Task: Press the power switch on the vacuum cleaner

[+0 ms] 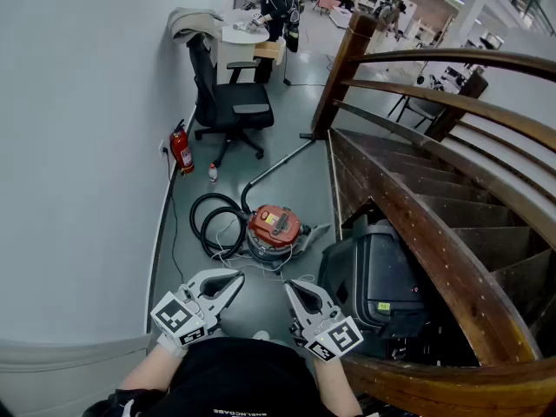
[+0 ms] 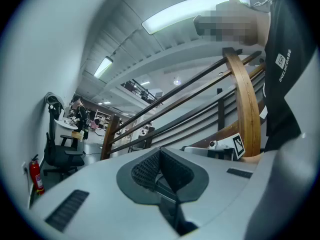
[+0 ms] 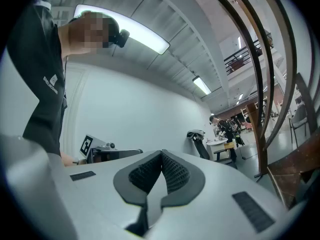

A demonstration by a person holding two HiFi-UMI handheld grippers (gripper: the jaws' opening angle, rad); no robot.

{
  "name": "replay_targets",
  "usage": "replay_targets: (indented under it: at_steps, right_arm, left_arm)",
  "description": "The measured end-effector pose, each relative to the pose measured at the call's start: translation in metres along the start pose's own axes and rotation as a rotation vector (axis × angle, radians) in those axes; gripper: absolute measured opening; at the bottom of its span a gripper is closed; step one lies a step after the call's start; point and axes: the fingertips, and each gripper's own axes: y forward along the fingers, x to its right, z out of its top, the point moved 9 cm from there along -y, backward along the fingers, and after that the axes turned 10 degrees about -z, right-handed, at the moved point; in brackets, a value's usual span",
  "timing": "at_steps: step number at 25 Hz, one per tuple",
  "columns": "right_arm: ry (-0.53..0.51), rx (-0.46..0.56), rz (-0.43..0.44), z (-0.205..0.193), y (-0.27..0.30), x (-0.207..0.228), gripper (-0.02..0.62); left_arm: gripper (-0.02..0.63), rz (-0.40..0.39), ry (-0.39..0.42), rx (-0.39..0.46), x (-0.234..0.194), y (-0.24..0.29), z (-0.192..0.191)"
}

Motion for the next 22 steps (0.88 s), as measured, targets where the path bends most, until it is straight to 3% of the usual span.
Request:
replay_targets:
  at_steps: [22]
  right_arm:
    - [0.081,-0.003,0.047,-0.017,-0.048,0.043,0.026]
  left_arm:
    - [0.014,0.087,0.01,-0.049,0.04,0.041,-0.022]
